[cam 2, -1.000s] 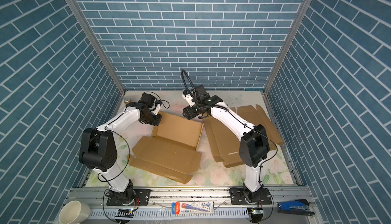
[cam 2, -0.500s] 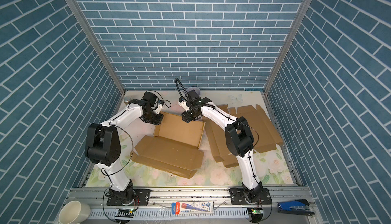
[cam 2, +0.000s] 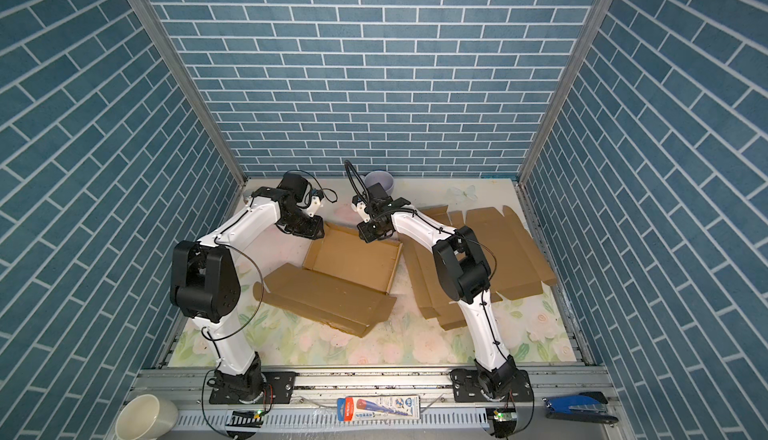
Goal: Fold the paper box
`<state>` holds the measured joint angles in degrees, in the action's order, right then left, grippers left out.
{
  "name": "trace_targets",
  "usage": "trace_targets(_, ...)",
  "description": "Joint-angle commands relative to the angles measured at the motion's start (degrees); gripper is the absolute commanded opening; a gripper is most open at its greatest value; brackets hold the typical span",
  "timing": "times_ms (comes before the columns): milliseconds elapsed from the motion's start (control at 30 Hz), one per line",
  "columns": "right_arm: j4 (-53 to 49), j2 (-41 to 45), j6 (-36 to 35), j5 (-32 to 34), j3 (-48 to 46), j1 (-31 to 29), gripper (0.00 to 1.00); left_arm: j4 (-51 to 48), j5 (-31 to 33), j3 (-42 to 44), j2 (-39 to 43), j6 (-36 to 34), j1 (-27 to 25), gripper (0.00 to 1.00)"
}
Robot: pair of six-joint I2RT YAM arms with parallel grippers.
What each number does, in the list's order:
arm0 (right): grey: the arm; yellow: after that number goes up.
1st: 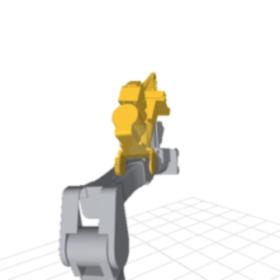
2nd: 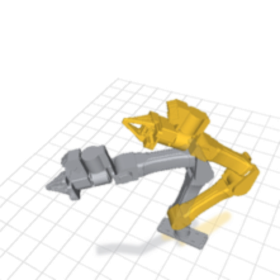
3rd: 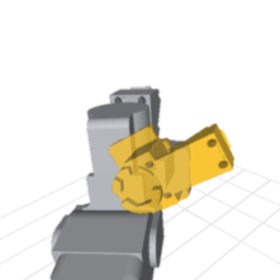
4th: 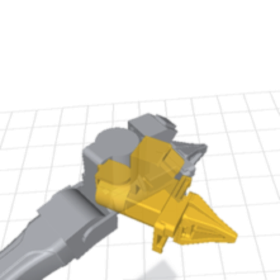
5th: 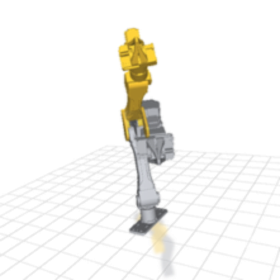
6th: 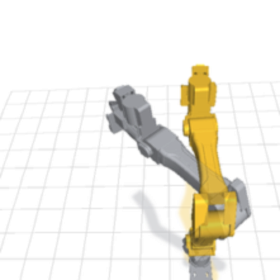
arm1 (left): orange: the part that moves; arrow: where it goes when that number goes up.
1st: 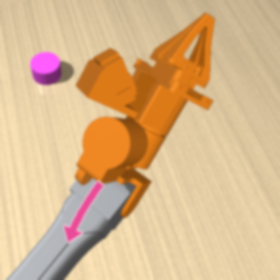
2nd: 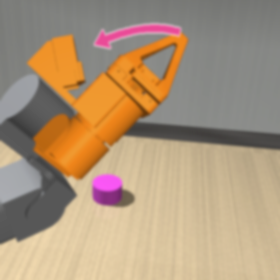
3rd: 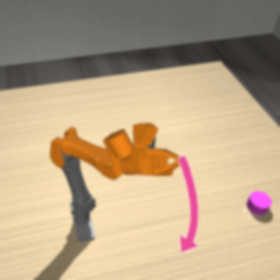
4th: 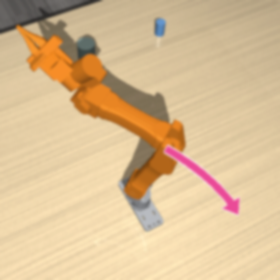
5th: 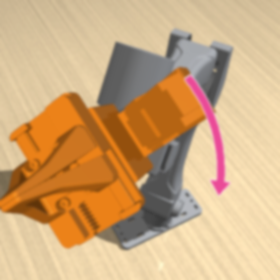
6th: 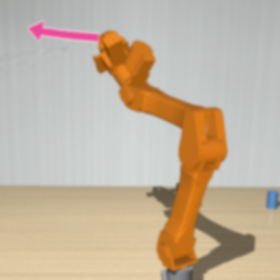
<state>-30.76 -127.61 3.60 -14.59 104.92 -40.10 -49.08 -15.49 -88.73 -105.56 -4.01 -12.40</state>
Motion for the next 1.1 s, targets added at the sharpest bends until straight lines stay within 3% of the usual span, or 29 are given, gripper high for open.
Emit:
trace_targets(0, -0.1, -2.2, 5.0, -1.0, -1.1, 0.8, 0.28, -1.2, -2.8, -2.3, 3.9, 0.6, -0.1, 0.43)
trace_targets(133, 0.0, -2.3, 14.7, -1.3, -2.1, 2.5, 0.19, 1.3, -3.4, -2.2, 8.9, 3.5, 0.7, 0.46)
trace_targets(333, 8.8, 4.2, 35.5, 1.6, -12.9, 3.1, 0.16, 4.0, 3.8, -4.0, 17.3, 7.5, 1.5, 0.49)
trace_targets(533, 17.5, 11.8, 53.3, 10.4, -24.2, 1.2, 0.2, 7.8, 11.4, -2.3, 25.2, 8.8, 1.5, 0.57)
trace_targets(767, 23.2, 16.5, 71.7, 15.9, -33.0, -3.8, 0.24, 10.7, 18.8, 2.8, 31.0, 10.8, 2.5, 0.75)
trace_targets(900, 26.0, 18.7, 74.6, 16.0, -34.8, -7.8, 0.27, 12.0, 15.3, 5.8, 32.0, 14.1, 6.5, 0.75)
trace_targets(1000, 24.1, 20.0, 70.3, 10.4, -33.8, -7.7, 0.34, 13.2, 11.1, 8.3, 31.8, 16.7, 10.5, 0.74)
trace_targets(1067, 19.2, 22.2, 63.7, 9.9, -32.9, -6.5, 0.37, 14.5, 9.5, 10.3, 31.7, 17.8, 12.5, 0.72)
